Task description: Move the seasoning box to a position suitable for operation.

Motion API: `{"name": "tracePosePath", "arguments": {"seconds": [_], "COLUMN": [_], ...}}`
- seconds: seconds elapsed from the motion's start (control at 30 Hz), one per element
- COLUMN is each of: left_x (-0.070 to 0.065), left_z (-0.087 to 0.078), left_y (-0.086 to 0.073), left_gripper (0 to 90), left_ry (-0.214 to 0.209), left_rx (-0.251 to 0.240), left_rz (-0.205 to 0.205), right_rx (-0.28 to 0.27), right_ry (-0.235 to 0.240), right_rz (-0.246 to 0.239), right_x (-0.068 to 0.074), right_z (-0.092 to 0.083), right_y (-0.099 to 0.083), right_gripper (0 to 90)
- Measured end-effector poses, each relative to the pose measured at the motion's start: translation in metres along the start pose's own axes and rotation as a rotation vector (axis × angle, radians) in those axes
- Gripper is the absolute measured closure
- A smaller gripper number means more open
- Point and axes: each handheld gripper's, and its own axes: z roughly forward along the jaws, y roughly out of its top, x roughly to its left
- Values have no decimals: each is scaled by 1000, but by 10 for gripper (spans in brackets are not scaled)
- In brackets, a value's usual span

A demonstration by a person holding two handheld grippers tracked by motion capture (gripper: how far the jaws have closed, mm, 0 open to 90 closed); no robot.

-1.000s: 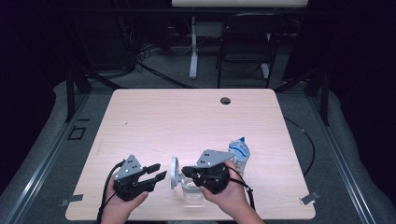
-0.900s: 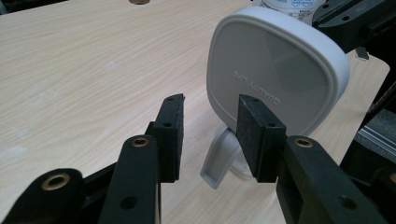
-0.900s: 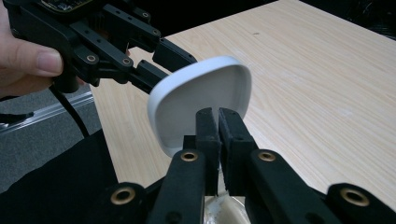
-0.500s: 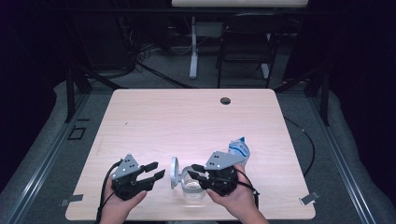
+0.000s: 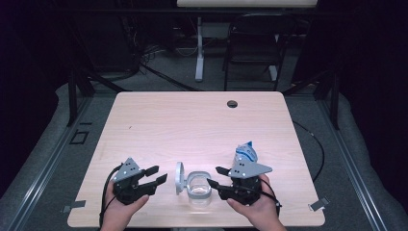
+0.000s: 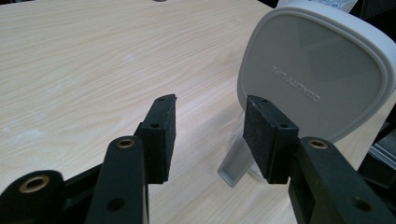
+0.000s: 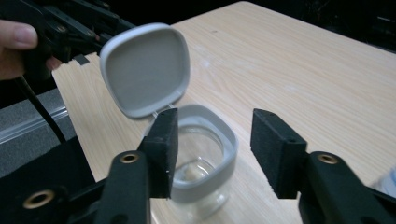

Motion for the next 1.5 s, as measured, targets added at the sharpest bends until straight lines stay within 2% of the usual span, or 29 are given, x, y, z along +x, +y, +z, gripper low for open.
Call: {"name": "tracePosePath", "arguments": {"seconds": [0.17, 0.3, 0.47, 0.57, 0.63, 0.7, 0.93, 1.03, 1.27, 1.5], "left_x": [3, 5, 5, 6, 7, 7, 6, 7, 9, 7], "left_z": [-3, -4, -6, -6, -6, -5, -4, -3, -3, -4], "left_y": [-1, 0, 2, 2, 1, 0, 0, -1, -2, -2], "left_gripper": [512, 499, 496, 495, 495, 494, 492, 492, 492, 492], "left_ry": [8, 11, 15, 18, 17, 21, 20, 25, 25, 29], "left_rx": [-4, -19, -25, -26, -22, -21, -15, -8, -11, -13], "left_rz": [-18, -39, -35, -32, -37, -44, -36, -42, -50, -46], "right_rx": [16, -26, -64, -78, -96, -119, -159, -157, -104, -68], "right_ry": [-14, -26, -56, -110, -122, -154, -256, -295, -321, -325], "right_rz": [-1, 12, 32, 40, 56, 71, 116, 135, 172, 158], "right_x": [-5, -6, -8, -11, -15, -18, -34, -41, -55, -61], "right_z": [-10, -24, -45, -56, -62, -67, -81, -83, -69, -49], "right_y": [-4, -1, 5, 6, 6, 5, -2, -6, -23, -39], "right_gripper": [497, 489, 457, 435, 417, 396, 380, 377, 374, 374]}}
